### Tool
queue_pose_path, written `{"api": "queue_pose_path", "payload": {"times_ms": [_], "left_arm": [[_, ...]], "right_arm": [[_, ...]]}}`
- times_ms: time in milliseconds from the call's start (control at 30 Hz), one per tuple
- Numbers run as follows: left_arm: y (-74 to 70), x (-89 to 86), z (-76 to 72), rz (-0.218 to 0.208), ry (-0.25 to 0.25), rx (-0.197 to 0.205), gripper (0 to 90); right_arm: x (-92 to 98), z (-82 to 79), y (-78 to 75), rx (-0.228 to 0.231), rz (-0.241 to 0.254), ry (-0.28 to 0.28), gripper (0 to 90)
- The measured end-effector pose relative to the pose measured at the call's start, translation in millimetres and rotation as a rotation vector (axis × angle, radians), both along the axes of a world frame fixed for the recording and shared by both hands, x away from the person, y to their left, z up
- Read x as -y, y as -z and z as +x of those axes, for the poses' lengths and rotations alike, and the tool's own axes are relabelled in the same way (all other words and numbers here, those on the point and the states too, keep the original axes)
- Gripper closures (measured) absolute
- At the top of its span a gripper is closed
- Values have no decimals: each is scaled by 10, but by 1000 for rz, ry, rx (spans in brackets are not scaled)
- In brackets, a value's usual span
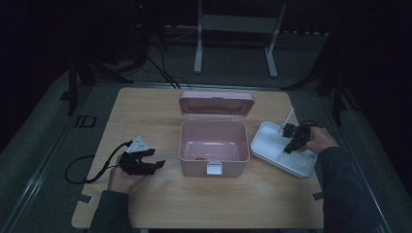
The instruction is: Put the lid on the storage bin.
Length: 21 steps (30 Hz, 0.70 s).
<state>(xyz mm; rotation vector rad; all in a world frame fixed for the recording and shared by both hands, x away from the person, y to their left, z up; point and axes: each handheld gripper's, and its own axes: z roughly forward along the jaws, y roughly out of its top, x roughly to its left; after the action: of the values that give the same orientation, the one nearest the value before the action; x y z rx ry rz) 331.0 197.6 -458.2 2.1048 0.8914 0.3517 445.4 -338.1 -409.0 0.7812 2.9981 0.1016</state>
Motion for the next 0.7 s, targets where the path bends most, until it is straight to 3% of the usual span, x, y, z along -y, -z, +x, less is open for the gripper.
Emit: {"api": "queue_pose_path", "payload": {"times_ms": [433,700], "left_arm": [[-5,2,1,1,2,1,354],[-2,8,2,1,1,0,354]], "right_arm": [[-22,-152,-449,53,13,-74,893],[-92,-248,-704,79,-9,-125,893]]}}
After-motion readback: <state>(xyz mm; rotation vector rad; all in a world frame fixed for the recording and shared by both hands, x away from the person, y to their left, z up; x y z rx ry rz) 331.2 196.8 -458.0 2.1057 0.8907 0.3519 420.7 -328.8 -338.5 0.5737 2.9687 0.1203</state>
